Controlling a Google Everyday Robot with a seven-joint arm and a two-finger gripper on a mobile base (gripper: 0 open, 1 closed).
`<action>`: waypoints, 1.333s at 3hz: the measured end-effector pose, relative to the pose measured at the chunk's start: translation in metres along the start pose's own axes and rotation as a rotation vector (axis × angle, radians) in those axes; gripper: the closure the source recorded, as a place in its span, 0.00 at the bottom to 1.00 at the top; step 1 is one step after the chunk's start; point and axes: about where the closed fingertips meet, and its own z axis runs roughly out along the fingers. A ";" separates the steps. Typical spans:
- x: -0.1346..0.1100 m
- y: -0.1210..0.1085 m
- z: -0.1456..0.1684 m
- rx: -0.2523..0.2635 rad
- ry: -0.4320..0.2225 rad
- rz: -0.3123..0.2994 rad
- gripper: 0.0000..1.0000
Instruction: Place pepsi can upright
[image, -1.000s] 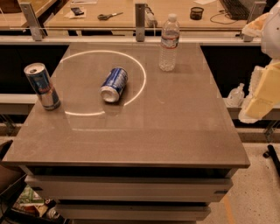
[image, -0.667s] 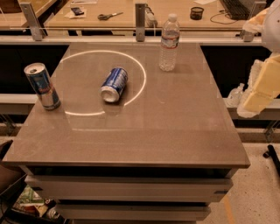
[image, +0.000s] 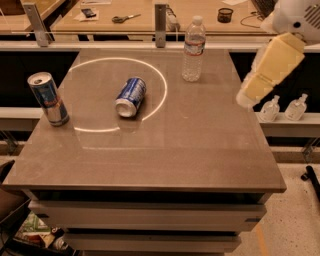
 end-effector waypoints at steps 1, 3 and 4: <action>-0.033 0.005 0.010 -0.007 -0.004 0.102 0.00; -0.096 -0.001 0.040 0.006 0.139 0.278 0.00; -0.117 -0.008 0.059 -0.004 0.139 0.361 0.00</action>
Offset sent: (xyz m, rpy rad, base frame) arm 0.0375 0.1096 -0.0043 0.0354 0.2624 -0.5594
